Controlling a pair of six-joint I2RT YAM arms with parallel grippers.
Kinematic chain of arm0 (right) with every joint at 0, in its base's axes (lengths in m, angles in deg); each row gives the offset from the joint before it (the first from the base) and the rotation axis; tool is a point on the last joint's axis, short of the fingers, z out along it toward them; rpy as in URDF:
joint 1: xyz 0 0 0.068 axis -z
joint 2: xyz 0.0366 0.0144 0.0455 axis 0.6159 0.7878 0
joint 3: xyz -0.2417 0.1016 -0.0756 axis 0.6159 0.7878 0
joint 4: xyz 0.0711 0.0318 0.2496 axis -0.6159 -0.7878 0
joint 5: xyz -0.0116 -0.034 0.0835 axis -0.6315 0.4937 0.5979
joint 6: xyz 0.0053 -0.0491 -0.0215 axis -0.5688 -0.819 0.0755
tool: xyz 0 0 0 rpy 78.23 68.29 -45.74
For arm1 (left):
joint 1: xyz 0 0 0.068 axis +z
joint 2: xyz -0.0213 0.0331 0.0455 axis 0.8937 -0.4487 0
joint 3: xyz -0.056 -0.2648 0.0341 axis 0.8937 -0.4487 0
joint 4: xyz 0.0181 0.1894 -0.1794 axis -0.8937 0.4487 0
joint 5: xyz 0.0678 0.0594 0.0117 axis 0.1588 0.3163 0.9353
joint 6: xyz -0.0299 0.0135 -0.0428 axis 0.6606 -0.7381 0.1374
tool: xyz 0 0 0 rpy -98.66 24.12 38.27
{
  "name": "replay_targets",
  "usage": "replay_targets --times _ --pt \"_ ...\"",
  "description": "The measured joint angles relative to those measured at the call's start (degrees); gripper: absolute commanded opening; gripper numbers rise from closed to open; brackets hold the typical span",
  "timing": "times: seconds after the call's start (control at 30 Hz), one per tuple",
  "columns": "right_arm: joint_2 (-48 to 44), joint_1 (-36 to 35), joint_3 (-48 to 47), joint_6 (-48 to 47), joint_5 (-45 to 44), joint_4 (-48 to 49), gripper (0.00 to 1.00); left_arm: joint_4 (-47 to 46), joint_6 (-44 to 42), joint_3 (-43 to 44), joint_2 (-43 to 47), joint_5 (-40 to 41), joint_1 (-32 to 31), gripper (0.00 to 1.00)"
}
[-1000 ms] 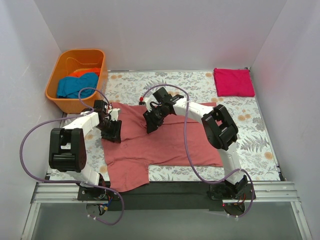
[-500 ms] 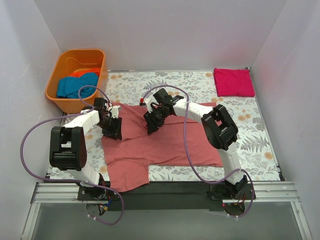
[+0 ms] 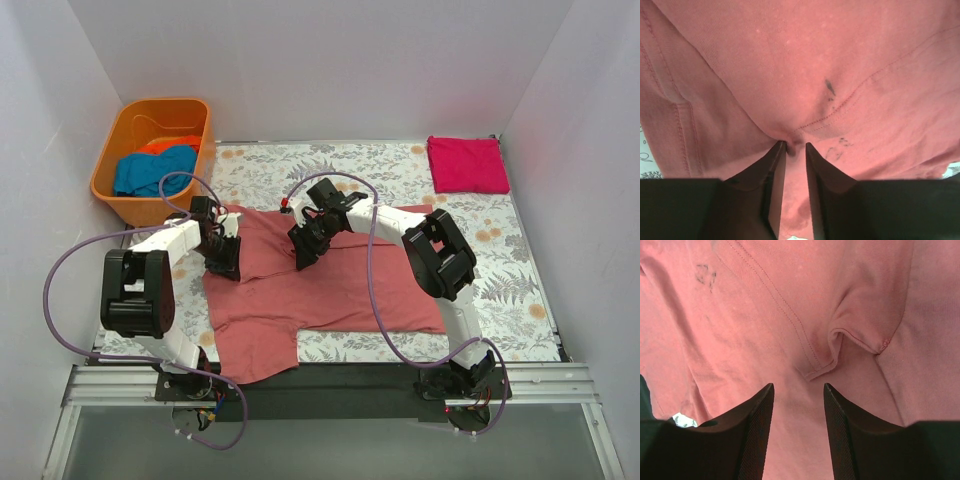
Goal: Fold and stack the t-shirts
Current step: Fold the tshirt
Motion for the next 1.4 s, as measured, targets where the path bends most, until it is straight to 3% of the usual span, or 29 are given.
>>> replay_targets --times 0.13,0.73,1.13,1.27,1.4 --pt "0.0 0.0 0.0 0.0 -0.2 0.0 0.52 0.0 0.0 0.0 -0.4 0.8 -0.4 0.00" --pt "0.0 0.4 0.0 -0.2 -0.7 -0.1 0.55 7.7 0.7 1.7 7.0 0.5 -0.9 0.00" --pt "0.0 0.8 0.0 -1.3 -1.1 -0.6 0.56 13.0 -0.8 2.7 7.1 0.0 -1.0 0.00" --pt "0.0 1.1 -0.2 -1.7 -1.1 -1.1 0.56 13.0 -1.3 2.7 7.0 0.4 -1.0 0.28" --pt "-1.0 2.4 -0.5 -3.1 -1.1 -3.2 0.56 12.2 -1.3 3.5 7.0 1.7 -1.0 0.34"
